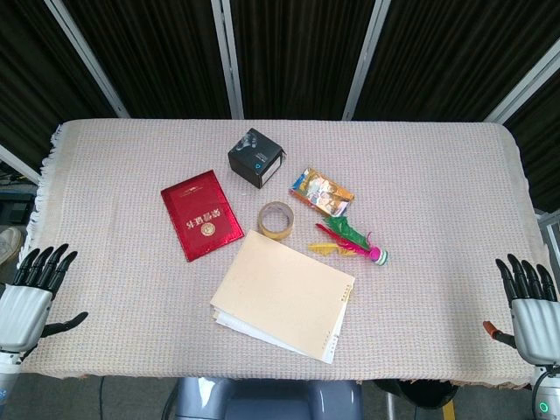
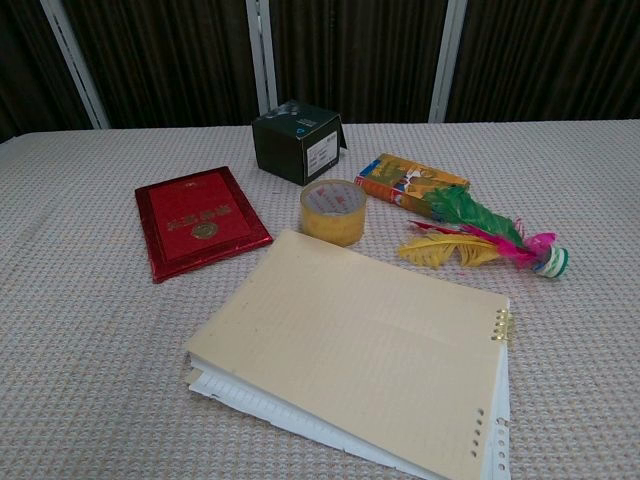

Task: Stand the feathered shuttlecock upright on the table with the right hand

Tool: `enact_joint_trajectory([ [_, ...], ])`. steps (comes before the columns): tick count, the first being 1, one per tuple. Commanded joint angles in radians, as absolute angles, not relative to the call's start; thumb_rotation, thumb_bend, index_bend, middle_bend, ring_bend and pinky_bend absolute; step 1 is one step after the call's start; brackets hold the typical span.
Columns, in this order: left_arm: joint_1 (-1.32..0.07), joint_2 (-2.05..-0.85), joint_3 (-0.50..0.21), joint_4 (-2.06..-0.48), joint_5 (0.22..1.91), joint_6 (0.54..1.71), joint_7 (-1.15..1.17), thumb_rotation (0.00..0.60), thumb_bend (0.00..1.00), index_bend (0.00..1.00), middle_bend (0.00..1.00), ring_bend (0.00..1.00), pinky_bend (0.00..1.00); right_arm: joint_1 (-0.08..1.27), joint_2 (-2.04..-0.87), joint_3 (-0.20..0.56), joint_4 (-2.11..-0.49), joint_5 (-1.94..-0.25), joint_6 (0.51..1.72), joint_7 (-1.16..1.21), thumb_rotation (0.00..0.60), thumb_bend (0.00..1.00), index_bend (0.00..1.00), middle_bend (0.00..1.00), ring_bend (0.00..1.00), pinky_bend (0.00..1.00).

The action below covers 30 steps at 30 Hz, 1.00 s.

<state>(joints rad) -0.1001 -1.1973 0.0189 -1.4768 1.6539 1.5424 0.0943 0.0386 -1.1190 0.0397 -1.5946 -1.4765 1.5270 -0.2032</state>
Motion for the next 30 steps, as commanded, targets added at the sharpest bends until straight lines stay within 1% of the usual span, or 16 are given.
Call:
enact_joint_trajectory([
  [1, -0.100, -1.198, 0.019, -1.476, 1.653, 1.541, 0.095, 0.511, 0.01, 0.00, 0.00, 0.00, 0.00, 0.039, -1.119, 0.041, -1.594, -1.476, 1.526, -0.203, 0.600, 0.05, 0.00, 0.00, 0.00, 0.00],
  [6, -0.101, -1.199, 0.020, -1.479, 1.650, 1.537, 0.098, 0.509, 0.01, 0.00, 0.00, 0.00, 0.00, 0.043, -1.122, 0.042, -1.592, -1.484, 1.520, -0.200, 0.600, 0.05, 0.00, 0.00, 0.00, 0.00],
  [10, -0.102, -1.200, 0.021, -1.479, 1.653, 1.535, 0.101, 0.509, 0.01, 0.00, 0.00, 0.00, 0.00, 0.059, -1.128, 0.040, -1.595, -1.500, 1.497, -0.191, 0.600, 0.05, 0.04, 0.00, 0.00, 0.00],
  [13, -0.107, -1.201, 0.019, -1.479, 1.648, 1.526, 0.098, 0.507, 0.01, 0.00, 0.00, 0.00, 0.00, 0.098, -1.135, 0.045, -1.604, -1.535, 1.461, -0.162, 0.600, 0.05, 0.12, 0.00, 0.00, 0.00],
  [15, -0.109, -1.202, 0.016, -1.480, 1.643, 1.522, 0.094, 0.510, 0.01, 0.00, 0.00, 0.00, 0.00, 0.129, -1.142, 0.052, -1.605, -1.554, 1.430, -0.144, 0.600, 0.07, 0.20, 0.00, 0.00, 0.00],
  [18, -0.116, -1.205, 0.014, -1.475, 1.624, 1.496, 0.098, 0.509, 0.01, 0.00, 0.00, 0.00, 0.00, 0.208, -1.170, 0.077, -1.579, -1.577, 1.350, -0.092, 0.600, 0.13, 0.31, 0.00, 0.00, 0.00],
  [20, -0.120, -1.208, 0.011, -1.473, 1.607, 1.476, 0.108, 0.507, 0.01, 0.00, 0.00, 0.00, 0.00, 0.266, -1.203, 0.097, -1.544, -1.586, 1.296, -0.050, 0.600, 0.17, 0.35, 0.00, 0.00, 0.00],
  [24, -0.126, -1.221, 0.005, -1.473, 1.595, 1.464, 0.131, 0.508, 0.01, 0.00, 0.00, 0.00, 0.00, 0.361, -1.273, 0.132, -1.458, -1.590, 1.210, -0.010, 0.600, 0.18, 0.37, 0.00, 0.00, 0.00],
  [30, -0.140, -1.233, -0.003, -1.471, 1.558, 1.420, 0.158, 0.510, 0.01, 0.00, 0.00, 0.00, 0.00, 0.459, -1.355, 0.144, -1.366, -1.563, 1.082, -0.036, 0.600, 0.18, 0.36, 0.00, 0.00, 0.00],
])
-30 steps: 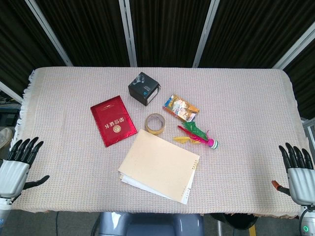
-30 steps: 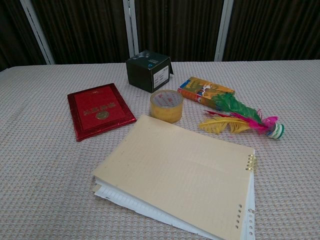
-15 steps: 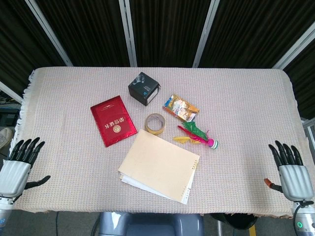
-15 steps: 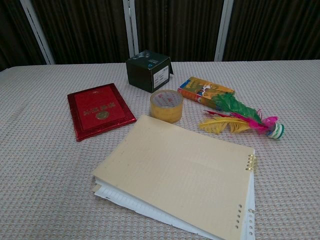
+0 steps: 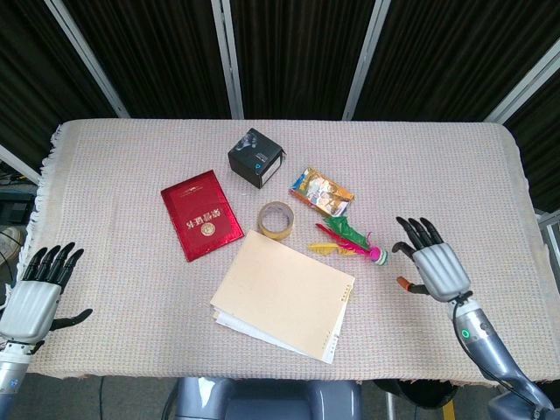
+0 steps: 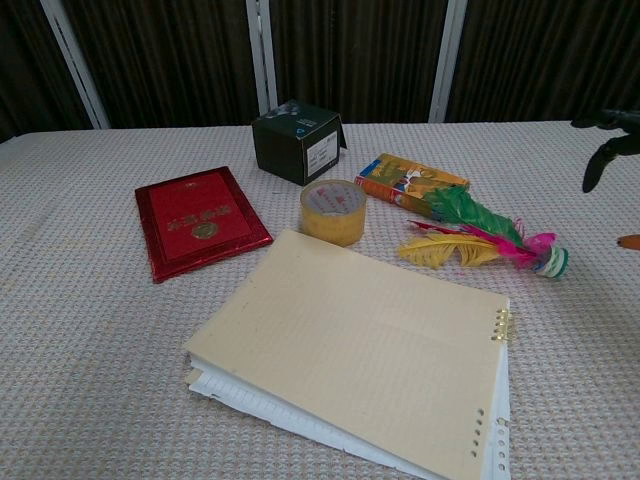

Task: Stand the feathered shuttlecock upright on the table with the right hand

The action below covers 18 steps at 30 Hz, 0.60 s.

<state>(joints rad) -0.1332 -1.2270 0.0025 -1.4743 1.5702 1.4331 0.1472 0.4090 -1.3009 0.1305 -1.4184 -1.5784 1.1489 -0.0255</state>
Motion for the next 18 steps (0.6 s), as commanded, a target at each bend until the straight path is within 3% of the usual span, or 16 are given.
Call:
enact_joint_trajectory([
  [1, -0.142, -1.236, -0.006, -1.469, 1.551, 1.415, 0.162, 0.509, 0.01, 0.00, 0.00, 0.00, 0.00, 0.475, -1.373, 0.145, -1.348, -1.556, 1.059, -0.039, 0.600, 0.18, 0.35, 0.00, 0.00, 0.00],
  [9, -0.153, -1.238, -0.025, -1.459, 1.513, 1.395, 0.151, 0.511, 0.01, 0.00, 0.00, 0.00, 0.00, 0.565, -1.483, 0.150, -1.264, -1.502, 0.940, -0.076, 0.600, 0.18, 0.32, 0.00, 0.00, 0.00],
  [18, -0.149, -1.235, -0.032, -1.448, 1.493, 1.401, 0.144, 0.508, 0.01, 0.00, 0.00, 0.00, 0.00, 0.630, -1.526, 0.160, -1.234, -1.465, 0.876, -0.129, 0.600, 0.19, 0.30, 0.00, 0.00, 0.00],
])
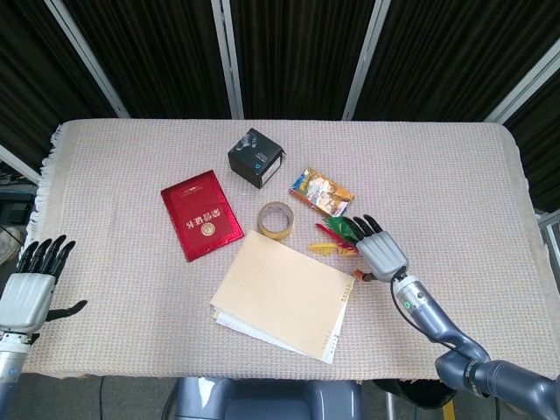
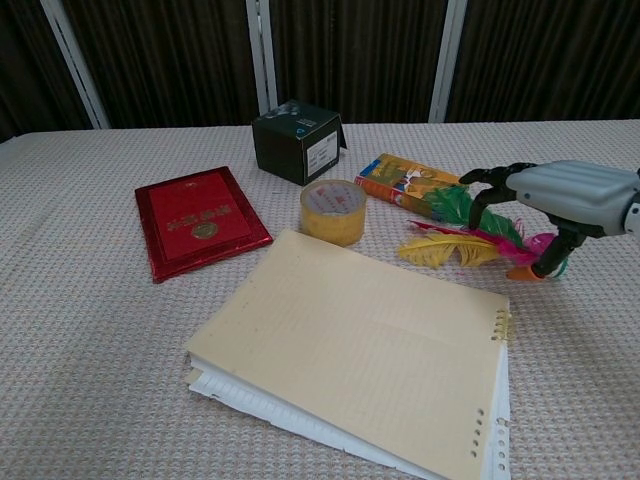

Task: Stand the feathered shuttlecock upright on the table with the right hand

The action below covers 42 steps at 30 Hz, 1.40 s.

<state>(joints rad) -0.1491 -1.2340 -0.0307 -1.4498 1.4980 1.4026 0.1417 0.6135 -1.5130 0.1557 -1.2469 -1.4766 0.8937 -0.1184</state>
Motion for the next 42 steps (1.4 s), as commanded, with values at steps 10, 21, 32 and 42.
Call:
enact_joint_trajectory([
  [10, -0.150, -1.238, -0.046, -1.437, 1.463, 1.399, 0.146, 0.508, 0.01, 0.00, 0.00, 0.00, 0.00, 0.713, -1.563, 0.175, -1.182, -1.413, 0.792, -0.160, 0.600, 0.19, 0.30, 0.00, 0.00, 0.00],
  [21, -0.159, -1.253, -0.055, -1.431, 1.429, 1.377, 0.176, 0.505, 0.01, 0.00, 0.00, 0.00, 0.00, 0.779, -1.648, 0.156, -1.015, -1.410, 0.727, -0.077, 0.600, 0.29, 0.45, 0.00, 0.00, 0.00],
  [32, -0.158, -1.240, -0.048, -1.432, 1.442, 1.383, 0.148, 0.508, 0.02, 0.00, 0.00, 0.00, 0.00, 0.754, -1.647, 0.137, -0.994, -1.459, 0.870, -0.033, 0.600, 0.34, 0.69, 0.05, 0.00, 0.00],
  [42, -0.152, -1.227, -0.027, -1.446, 1.481, 1.401, 0.125, 0.508, 0.02, 0.00, 0.00, 0.00, 0.00, 0.651, -1.441, 0.155, -1.243, -1.428, 1.034, -0.116, 0.600, 0.33, 0.67, 0.05, 0.00, 0.00],
])
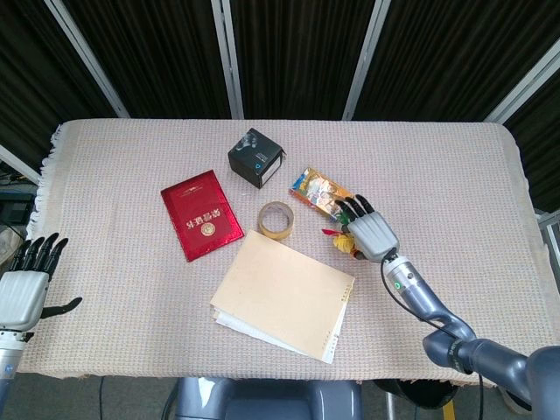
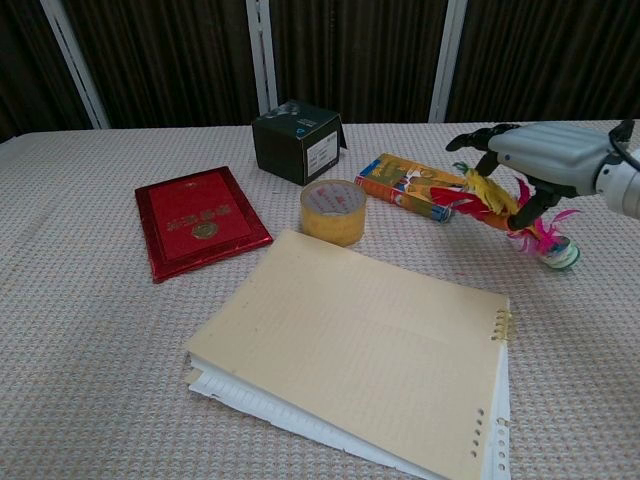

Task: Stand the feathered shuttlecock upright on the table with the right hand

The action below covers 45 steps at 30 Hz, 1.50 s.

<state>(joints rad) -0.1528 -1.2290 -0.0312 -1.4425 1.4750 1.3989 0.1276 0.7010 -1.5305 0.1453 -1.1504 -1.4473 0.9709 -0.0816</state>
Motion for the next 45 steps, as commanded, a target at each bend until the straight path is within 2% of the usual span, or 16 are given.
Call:
enact_joint_trajectory([
  [1, -0.151, -1.226, -0.024, -1.449, 1.486, 1.404, 0.124, 0.510, 0.02, 0.00, 0.00, 0.00, 0.00, 0.639, -1.413, 0.157, -1.267, -1.418, 1.042, -0.116, 0.600, 0.33, 0.66, 0.05, 0.00, 0.00],
  [11, -0.144, -1.227, -0.006, -1.470, 1.525, 1.428, 0.135, 0.507, 0.02, 0.00, 0.00, 0.00, 0.00, 0.561, -1.271, 0.159, -1.335, -1.384, 1.105, -0.051, 0.600, 0.33, 0.60, 0.02, 0.00, 0.00],
  [14, -0.145, -1.227, -0.003, -1.474, 1.531, 1.426, 0.134, 0.510, 0.02, 0.00, 0.00, 0.00, 0.00, 0.538, -1.236, 0.150, -1.372, -1.391, 1.127, -0.047, 0.600, 0.33, 0.51, 0.00, 0.00, 0.00],
  [17, -0.146, -1.225, -0.001, -1.478, 1.540, 1.430, 0.130, 0.509, 0.02, 0.00, 0.00, 0.00, 0.00, 0.513, -1.201, 0.140, -1.426, -1.404, 1.158, -0.053, 0.600, 0.29, 0.38, 0.00, 0.00, 0.00],
  [22, -0.143, -1.220, 0.002, -1.480, 1.556, 1.445, 0.117, 0.511, 0.02, 0.00, 0.00, 0.00, 0.00, 0.451, -1.127, 0.123, -1.568, -1.436, 1.253, -0.098, 0.600, 0.15, 0.13, 0.00, 0.00, 0.00],
  [25, -0.144, -1.215, 0.005, -1.481, 1.561, 1.444, 0.106, 0.509, 0.02, 0.00, 0.00, 0.00, 0.00, 0.406, -1.073, 0.113, -1.669, -1.455, 1.319, -0.134, 0.600, 0.11, 0.05, 0.00, 0.00, 0.00],
  [27, -0.144, -1.209, 0.008, -1.481, 1.565, 1.442, 0.093, 0.507, 0.02, 0.00, 0.00, 0.00, 0.00, 0.334, -1.004, 0.091, -1.768, -1.472, 1.411, -0.162, 0.600, 0.09, 0.03, 0.00, 0.00, 0.00],
  [31, -0.144, -1.203, 0.012, -1.482, 1.572, 1.442, 0.080, 0.509, 0.02, 0.00, 0.00, 0.00, 0.00, 0.268, -0.941, 0.061, -1.846, -1.471, 1.463, -0.173, 0.600, 0.09, 0.02, 0.00, 0.00, 0.00],
  [35, -0.143, -1.200, 0.018, -1.483, 1.585, 1.449, 0.075, 0.507, 0.02, 0.00, 0.00, 0.00, 0.00, 0.214, -0.918, 0.038, -1.856, -1.460, 1.502, -0.174, 0.600, 0.09, 0.02, 0.00, 0.00, 0.00],
  [40, -0.139, -1.203, 0.023, -1.484, 1.603, 1.464, 0.075, 0.510, 0.02, 0.00, 0.00, 0.00, 0.00, 0.136, -0.996, 0.018, -1.747, -1.400, 1.559, -0.204, 0.600, 0.10, 0.03, 0.00, 0.00, 0.00],
  [45, -0.120, -1.219, 0.025, -1.474, 1.652, 1.538, 0.068, 0.510, 0.02, 0.00, 0.00, 0.00, 0.00, 0.102, -1.067, 0.009, -1.630, -1.386, 1.563, -0.161, 0.600, 0.10, 0.04, 0.00, 0.00, 0.00],
])
